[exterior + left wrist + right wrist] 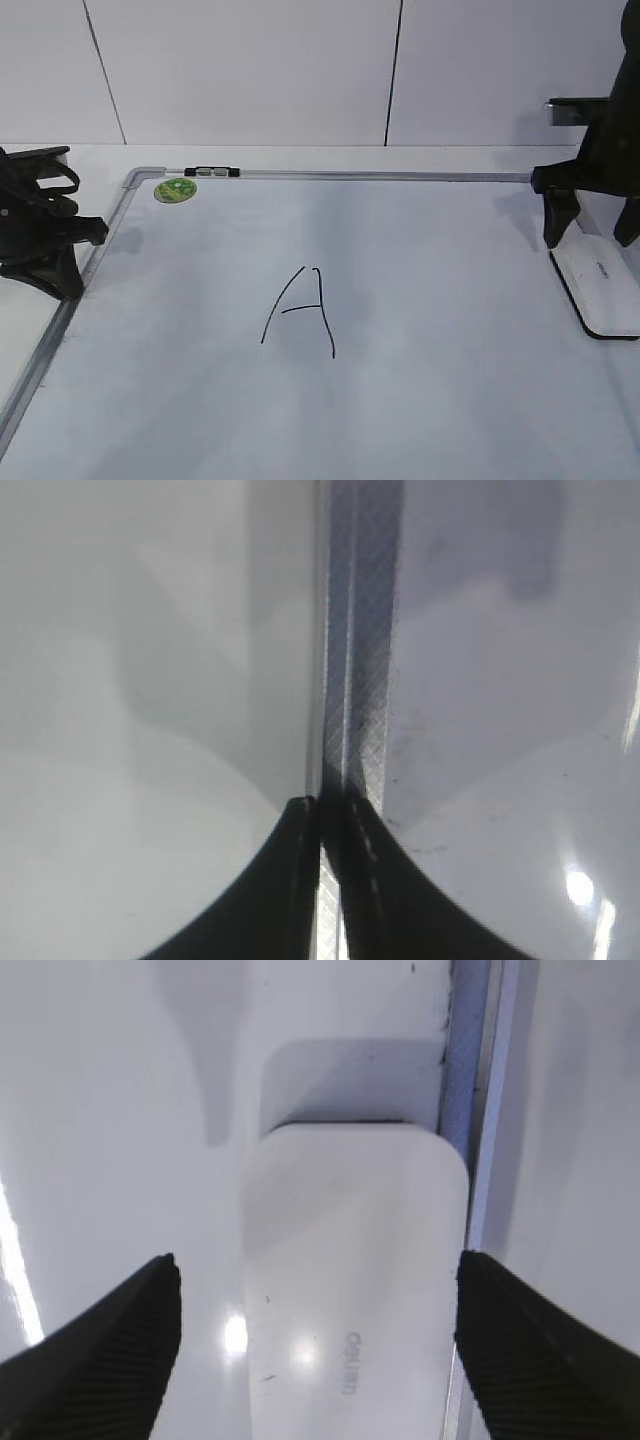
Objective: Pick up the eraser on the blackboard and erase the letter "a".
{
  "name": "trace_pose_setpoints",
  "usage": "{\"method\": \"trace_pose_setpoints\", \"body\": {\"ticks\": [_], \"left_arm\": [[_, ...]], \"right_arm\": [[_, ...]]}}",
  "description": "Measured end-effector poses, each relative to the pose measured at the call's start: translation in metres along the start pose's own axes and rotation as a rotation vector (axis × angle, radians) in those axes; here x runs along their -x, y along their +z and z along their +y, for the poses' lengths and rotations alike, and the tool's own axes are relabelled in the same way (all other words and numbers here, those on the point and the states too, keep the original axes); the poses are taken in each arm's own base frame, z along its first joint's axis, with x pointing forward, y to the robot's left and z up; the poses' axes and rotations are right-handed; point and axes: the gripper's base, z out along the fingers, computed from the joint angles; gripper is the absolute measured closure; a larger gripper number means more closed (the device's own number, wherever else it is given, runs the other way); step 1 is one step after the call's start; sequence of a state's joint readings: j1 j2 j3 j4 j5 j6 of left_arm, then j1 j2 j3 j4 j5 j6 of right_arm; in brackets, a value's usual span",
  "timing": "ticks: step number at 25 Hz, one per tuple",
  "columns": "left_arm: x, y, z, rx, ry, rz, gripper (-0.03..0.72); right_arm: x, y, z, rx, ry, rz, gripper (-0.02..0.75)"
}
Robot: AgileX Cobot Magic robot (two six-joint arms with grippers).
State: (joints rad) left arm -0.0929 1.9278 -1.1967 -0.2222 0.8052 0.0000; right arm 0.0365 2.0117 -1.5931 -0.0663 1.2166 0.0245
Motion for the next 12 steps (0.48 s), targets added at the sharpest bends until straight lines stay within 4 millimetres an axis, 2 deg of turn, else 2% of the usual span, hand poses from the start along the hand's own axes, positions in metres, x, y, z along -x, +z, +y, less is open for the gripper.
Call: {"method": "trace_pose_setpoints", "body": {"ticks": [4, 12], "left_arm": [[0.000, 0.000, 0.000, 0.000, 0.000, 0.000, 0.642], [0.000, 0.000, 0.000, 0.000, 0.000, 0.000, 0.634]], "right_arm": [[0.004, -0.008, 0.000, 0.000, 0.002, -0.030, 0.086], [-0.001, -0.052, -0.001, 0.024, 0.016, -0.147, 0.087]]}}
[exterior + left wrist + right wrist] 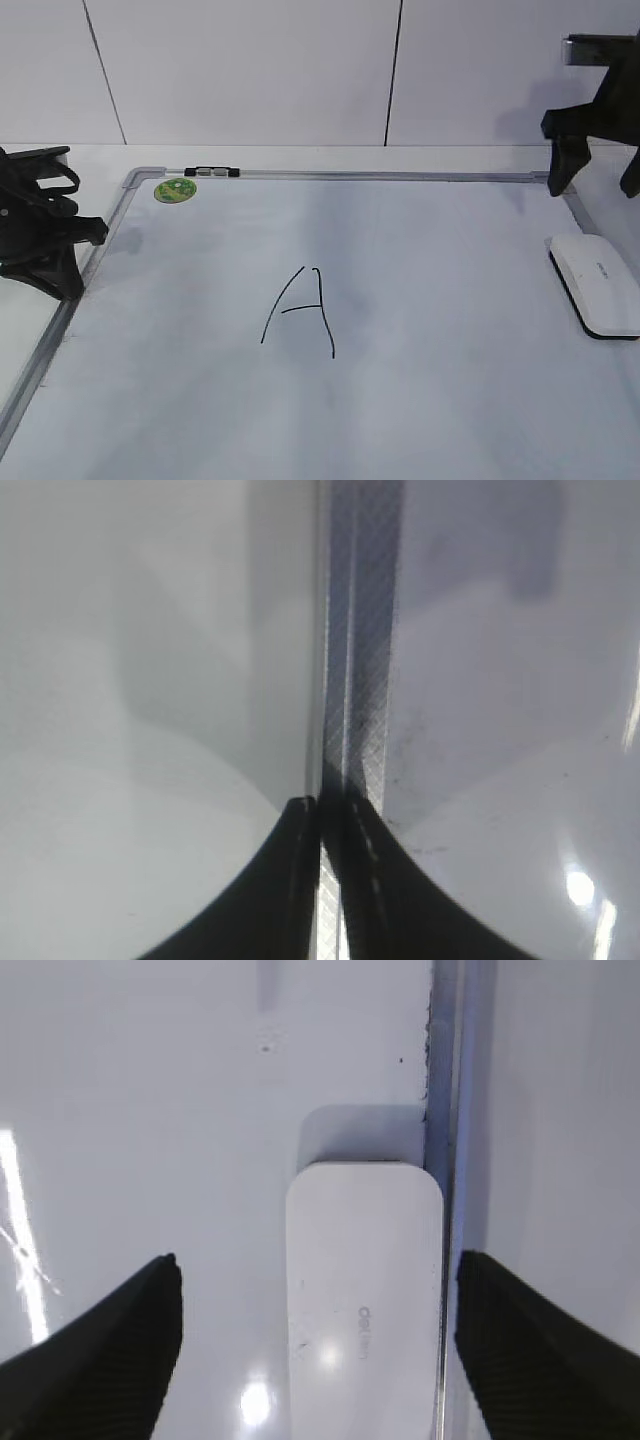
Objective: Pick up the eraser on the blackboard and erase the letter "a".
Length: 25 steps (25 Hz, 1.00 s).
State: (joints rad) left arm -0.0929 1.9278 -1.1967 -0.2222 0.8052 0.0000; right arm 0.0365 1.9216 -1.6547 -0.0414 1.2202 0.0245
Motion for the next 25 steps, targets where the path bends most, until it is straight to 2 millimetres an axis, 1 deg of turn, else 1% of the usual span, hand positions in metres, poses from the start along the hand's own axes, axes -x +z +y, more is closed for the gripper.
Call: {"method": "trace_pose_setpoints", "body": {"ticks": [4, 8, 10, 12, 14, 17, 19, 22, 25], "left_arm": [[0.002, -0.001, 0.000, 0.011, 0.013, 0.000, 0.629], [0.013, -0.012, 0.000, 0.034, 0.048, -0.035, 0.599], [0.018, -0.017, -0.001, 0.047, 0.065, -0.049, 0.557], [0.020, -0.026, -0.001, 0.062, 0.078, -0.061, 0.497], [0.022, -0.036, -0.002, 0.065, 0.080, -0.076, 0.413], [0.022, -0.061, -0.006, 0.061, 0.089, -0.128, 0.309], [0.020, -0.081, -0.009, 0.065, 0.101, -0.171, 0.263], [0.011, -0.115, -0.012, 0.062, 0.108, -0.250, 0.230], [-0.003, -0.153, -0.016, 0.049, 0.109, -0.335, 0.222]], "right_arm": [[-0.004, -0.018, 0.001, 0.023, 0.009, -0.038, 0.088], [-0.006, -0.029, 0.002, 0.040, 0.015, -0.064, 0.093], [-0.007, -0.032, 0.003, 0.051, 0.018, -0.071, 0.095], [-0.007, -0.033, 0.004, 0.058, 0.019, -0.072, 0.097], [-0.008, -0.036, 0.004, 0.064, 0.019, -0.080, 0.101], [-0.009, -0.042, 0.004, 0.070, 0.021, -0.092, 0.102], [-0.011, -0.047, 0.004, 0.072, 0.020, -0.106, 0.102], [-0.015, -0.060, 0.004, 0.079, 0.018, -0.137, 0.102], [-0.021, -0.078, 0.006, 0.101, 0.021, -0.177, 0.102]]}}
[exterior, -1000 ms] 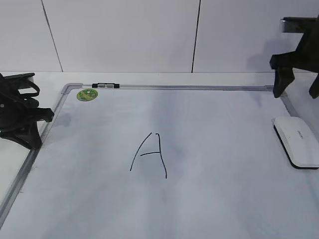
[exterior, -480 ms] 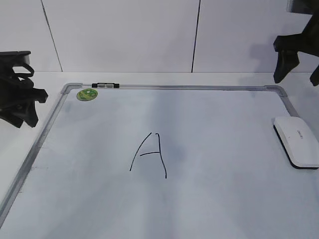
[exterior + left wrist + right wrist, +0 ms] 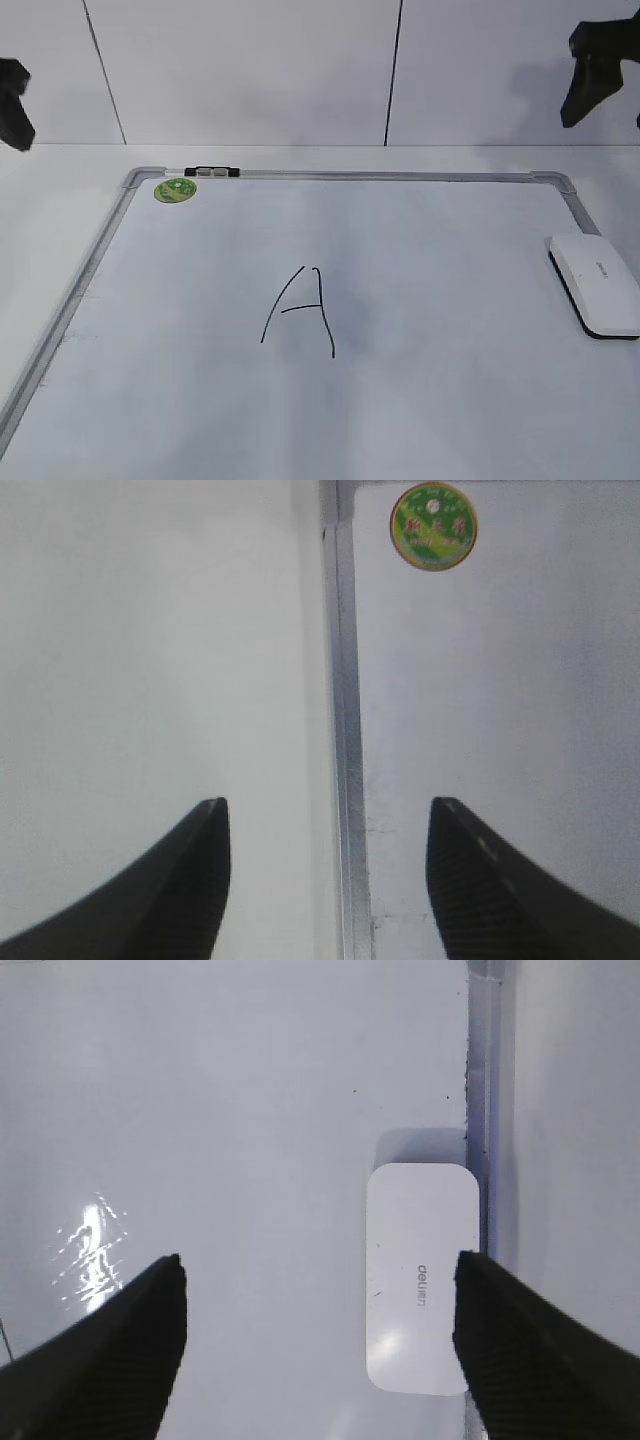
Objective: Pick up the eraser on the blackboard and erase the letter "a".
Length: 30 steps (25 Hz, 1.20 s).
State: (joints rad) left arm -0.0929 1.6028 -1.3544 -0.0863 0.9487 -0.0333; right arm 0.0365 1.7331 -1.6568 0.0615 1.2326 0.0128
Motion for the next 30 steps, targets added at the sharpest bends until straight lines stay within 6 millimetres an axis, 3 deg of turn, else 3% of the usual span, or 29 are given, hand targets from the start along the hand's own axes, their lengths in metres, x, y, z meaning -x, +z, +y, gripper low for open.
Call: {"method": "trace_pose_setpoints", "body": {"ticks": [5, 10, 16, 19, 24, 27, 30], "left_arm": [[-0.015, -0.075, -0.004, -0.016, 0.000, -0.151, 0.209], [-0.047, -0.149, -0.007, -0.030, 0.012, -0.294, 0.201], [-0.098, -0.211, -0.006, -0.021, 0.032, -0.379, 0.201], [-0.123, -0.233, -0.003, 0.003, 0.041, -0.408, 0.201], [-0.160, -0.264, -0.004, -0.021, 0.054, -0.514, 0.200], [-0.177, -0.272, -0.004, -0.043, 0.059, -0.551, 0.200], [-0.196, -0.266, -0.002, -0.059, 0.071, -0.547, 0.200]], "right_arm": [[-0.010, -0.039, 0.006, 0.044, 0.002, -0.087, 0.103], [-0.022, -0.075, 0.017, 0.108, -0.021, -0.169, 0.104], [-0.039, -0.098, 0.050, 0.144, -0.138, -0.214, 0.104], [-0.056, -0.109, 0.059, 0.149, -0.189, -0.229, 0.107], [-0.092, -0.141, 0.053, 0.153, -0.171, -0.296, 0.119], [-0.117, -0.159, 0.047, 0.158, -0.166, -0.343, 0.124], [-0.144, -0.170, 0.042, 0.164, -0.159, -0.377, 0.125]]}}
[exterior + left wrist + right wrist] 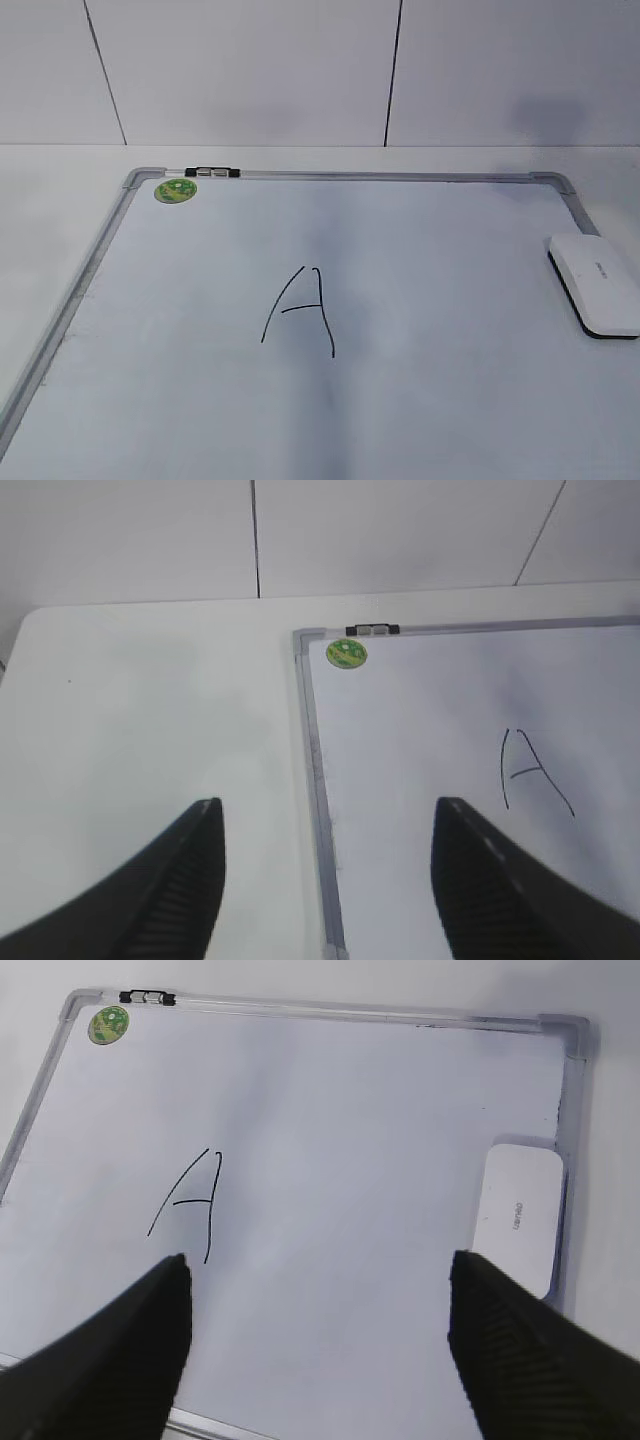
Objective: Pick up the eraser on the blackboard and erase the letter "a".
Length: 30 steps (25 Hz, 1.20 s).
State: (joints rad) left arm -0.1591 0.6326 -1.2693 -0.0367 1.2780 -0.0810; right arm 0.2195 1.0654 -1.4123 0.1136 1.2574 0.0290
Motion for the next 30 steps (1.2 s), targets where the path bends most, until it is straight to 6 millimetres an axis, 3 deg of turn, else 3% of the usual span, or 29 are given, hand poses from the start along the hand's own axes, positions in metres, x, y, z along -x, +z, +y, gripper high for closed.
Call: {"method": "trace_pose_setpoints", "body": {"ticks": [9, 16, 23, 30], "left_arm": [[-0.061, -0.012, 0.005, -0.031, 0.011, -0.013, 0.200], [-0.087, -0.020, 0.006, -0.049, 0.006, -0.052, 0.200], [-0.106, -0.018, 0.008, -0.050, 0.006, -0.056, 0.202], [-0.139, 0.003, 0.012, -0.041, 0.004, 0.005, 0.202]], "right_arm": [[-0.072, -0.048, 0.001, 0.007, -0.006, -0.103, 0.140], [-0.122, -0.067, -0.001, 0.006, -0.014, -0.177, 0.144], [-0.158, -0.058, -0.006, -0.008, -0.016, -0.168, 0.145], [-0.195, -0.024, -0.016, -0.067, -0.029, -0.074, 0.145]]}}
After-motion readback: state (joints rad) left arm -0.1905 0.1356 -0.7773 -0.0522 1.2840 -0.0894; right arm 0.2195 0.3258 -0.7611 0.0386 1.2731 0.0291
